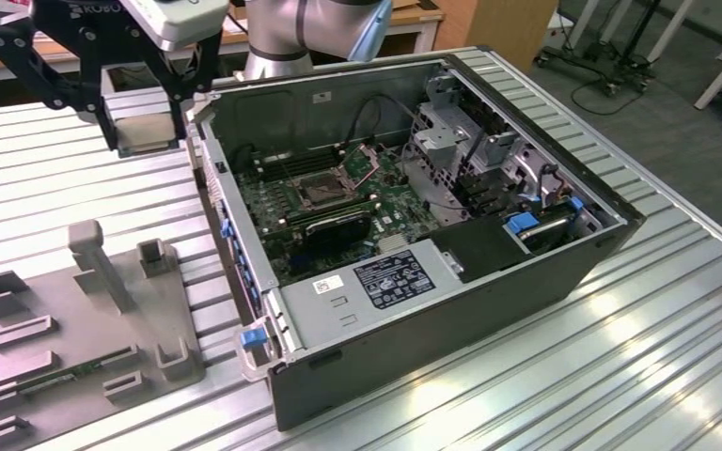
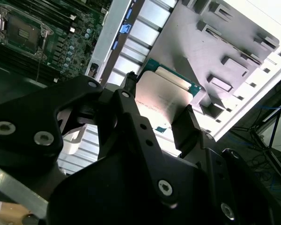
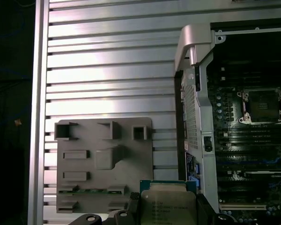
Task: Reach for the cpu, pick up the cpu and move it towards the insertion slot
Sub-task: 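Pick up the cpu and move it towards the insertion slot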
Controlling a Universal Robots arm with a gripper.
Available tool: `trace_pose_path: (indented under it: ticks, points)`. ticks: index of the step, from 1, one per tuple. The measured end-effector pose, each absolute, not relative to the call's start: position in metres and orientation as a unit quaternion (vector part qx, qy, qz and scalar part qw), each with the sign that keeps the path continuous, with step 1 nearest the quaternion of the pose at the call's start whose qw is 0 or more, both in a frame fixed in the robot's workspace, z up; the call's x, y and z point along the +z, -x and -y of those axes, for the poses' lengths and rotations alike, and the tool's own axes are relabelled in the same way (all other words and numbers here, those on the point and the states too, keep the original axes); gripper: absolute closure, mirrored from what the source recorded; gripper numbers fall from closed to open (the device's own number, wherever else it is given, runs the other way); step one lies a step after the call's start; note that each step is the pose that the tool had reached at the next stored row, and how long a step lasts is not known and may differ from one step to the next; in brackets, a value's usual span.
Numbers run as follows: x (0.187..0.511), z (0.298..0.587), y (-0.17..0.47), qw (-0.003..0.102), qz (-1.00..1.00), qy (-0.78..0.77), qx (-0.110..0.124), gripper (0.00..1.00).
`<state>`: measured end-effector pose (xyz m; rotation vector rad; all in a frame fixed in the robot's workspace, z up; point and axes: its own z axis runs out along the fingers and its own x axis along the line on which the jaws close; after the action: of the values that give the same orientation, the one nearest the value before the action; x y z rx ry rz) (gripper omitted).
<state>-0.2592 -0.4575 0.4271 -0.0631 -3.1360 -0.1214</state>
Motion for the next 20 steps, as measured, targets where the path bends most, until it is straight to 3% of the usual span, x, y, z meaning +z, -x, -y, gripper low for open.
trace_pose_path:
  ticks: [20]
  points:
    - [0.427, 0.458, 0.248, 0.001, 0.999, 0.020, -0.039, 0.46]
